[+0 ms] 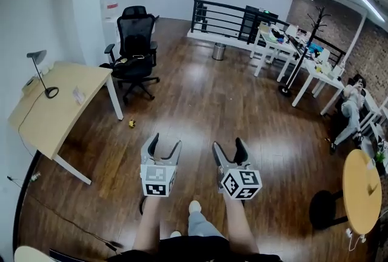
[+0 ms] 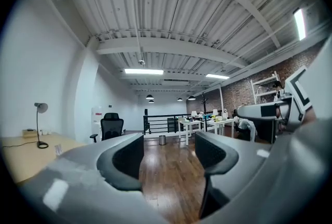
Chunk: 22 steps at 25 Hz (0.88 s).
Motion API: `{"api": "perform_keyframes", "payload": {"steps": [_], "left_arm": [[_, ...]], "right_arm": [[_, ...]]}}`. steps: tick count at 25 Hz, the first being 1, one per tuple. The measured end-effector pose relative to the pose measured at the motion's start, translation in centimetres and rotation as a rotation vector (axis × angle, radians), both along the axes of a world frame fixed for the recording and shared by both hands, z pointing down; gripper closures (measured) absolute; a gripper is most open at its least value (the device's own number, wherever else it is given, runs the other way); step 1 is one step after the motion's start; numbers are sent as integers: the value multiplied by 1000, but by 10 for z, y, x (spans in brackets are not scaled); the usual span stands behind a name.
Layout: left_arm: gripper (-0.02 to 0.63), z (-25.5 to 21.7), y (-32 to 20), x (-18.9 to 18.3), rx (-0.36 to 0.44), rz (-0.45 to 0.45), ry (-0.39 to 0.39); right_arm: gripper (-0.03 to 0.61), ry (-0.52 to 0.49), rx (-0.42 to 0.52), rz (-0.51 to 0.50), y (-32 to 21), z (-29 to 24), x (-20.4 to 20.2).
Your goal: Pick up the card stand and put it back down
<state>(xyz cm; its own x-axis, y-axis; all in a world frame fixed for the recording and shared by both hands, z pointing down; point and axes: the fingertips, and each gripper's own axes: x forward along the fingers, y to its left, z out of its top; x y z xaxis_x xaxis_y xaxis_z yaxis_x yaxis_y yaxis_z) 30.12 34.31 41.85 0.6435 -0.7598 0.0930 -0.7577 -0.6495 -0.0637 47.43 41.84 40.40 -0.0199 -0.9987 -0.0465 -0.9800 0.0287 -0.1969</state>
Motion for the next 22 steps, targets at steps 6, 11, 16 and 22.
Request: {"api": "perform_keyframes", "payload": {"steps": [6, 11, 16, 22], "left_arm": [[301, -28, -80, 47, 75, -7, -46], [345, -54, -134, 72, 171, -102, 30], [345, -39, -167, 84, 154, -139, 0], [345, -18, -203, 52, 112, -247, -41]], "right_arm": [[218, -57, 82, 2, -86, -27, 70], [218, -41, 130, -33, -145, -40, 108], [219, -79, 98, -118, -192, -18, 108], [222, -97, 46, -237, -238, 9, 76]]}}
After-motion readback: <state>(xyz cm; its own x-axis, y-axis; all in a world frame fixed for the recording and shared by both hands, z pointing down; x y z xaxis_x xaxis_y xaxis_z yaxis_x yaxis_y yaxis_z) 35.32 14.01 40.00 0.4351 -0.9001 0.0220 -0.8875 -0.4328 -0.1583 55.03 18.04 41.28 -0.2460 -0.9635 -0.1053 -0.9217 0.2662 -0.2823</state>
